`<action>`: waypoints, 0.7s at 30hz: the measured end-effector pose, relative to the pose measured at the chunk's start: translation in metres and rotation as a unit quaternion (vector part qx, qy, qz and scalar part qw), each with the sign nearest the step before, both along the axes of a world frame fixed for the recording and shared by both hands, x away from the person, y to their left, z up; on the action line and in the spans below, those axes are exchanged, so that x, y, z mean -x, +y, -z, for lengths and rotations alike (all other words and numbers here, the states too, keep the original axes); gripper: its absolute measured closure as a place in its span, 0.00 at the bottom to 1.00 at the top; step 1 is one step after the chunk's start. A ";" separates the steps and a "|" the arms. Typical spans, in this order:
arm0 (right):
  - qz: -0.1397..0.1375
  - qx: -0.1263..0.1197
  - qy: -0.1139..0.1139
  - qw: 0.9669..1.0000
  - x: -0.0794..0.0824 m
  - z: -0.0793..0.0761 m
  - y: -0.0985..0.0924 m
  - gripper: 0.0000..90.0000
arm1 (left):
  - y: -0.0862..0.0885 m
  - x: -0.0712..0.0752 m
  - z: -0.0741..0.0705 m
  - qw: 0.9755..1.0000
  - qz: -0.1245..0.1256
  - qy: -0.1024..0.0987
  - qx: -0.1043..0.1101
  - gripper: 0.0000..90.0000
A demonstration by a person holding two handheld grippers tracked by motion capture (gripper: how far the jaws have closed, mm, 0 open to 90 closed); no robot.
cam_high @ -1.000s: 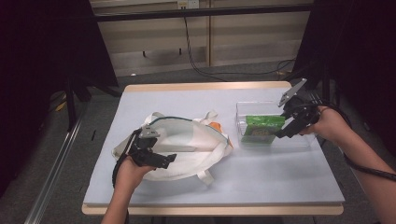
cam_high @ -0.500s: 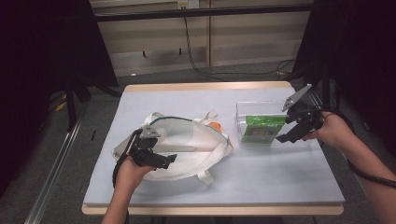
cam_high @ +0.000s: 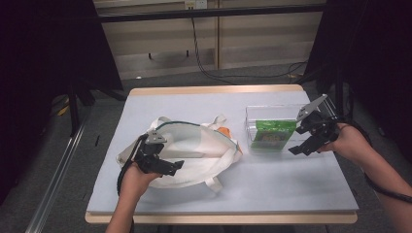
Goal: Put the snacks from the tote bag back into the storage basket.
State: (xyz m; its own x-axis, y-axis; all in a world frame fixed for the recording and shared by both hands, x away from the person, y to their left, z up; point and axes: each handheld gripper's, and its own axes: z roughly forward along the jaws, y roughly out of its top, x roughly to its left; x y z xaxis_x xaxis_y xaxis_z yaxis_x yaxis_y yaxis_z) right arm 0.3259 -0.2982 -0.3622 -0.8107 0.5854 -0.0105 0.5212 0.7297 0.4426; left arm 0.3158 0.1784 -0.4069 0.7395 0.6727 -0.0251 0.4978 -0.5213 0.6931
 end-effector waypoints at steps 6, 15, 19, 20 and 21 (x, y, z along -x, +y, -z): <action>-0.005 -0.006 0.001 1.000 0.007 0.004 0.000 0.19 | 0.000 0.000 0.000 1.000 0.001 0.002 0.003 0.04; -0.017 -0.021 -0.002 1.000 0.016 0.010 0.001 0.18 | 0.000 0.000 0.000 1.000 0.000 0.000 0.003 0.04; -0.025 -0.029 0.000 0.999 0.021 0.013 0.004 0.18 | 0.000 0.000 0.000 1.000 0.003 0.000 0.003 0.04; -0.024 -0.031 -0.002 0.999 0.022 0.014 0.005 0.18 | 0.000 0.000 0.000 1.000 0.003 0.000 0.003 0.04; -0.021 -0.033 0.002 0.999 0.023 0.014 0.005 0.18 | 0.000 0.000 0.000 1.000 0.003 0.000 0.004 0.04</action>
State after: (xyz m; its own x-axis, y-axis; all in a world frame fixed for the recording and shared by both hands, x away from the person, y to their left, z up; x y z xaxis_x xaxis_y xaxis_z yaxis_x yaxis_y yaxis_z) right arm 0.3027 -0.2930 -0.3763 -0.8343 0.5504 0.0316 0.4932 0.7197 0.4886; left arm 0.3159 0.1784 -0.4065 0.7435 0.6681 -0.0304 0.4951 -0.5194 0.6965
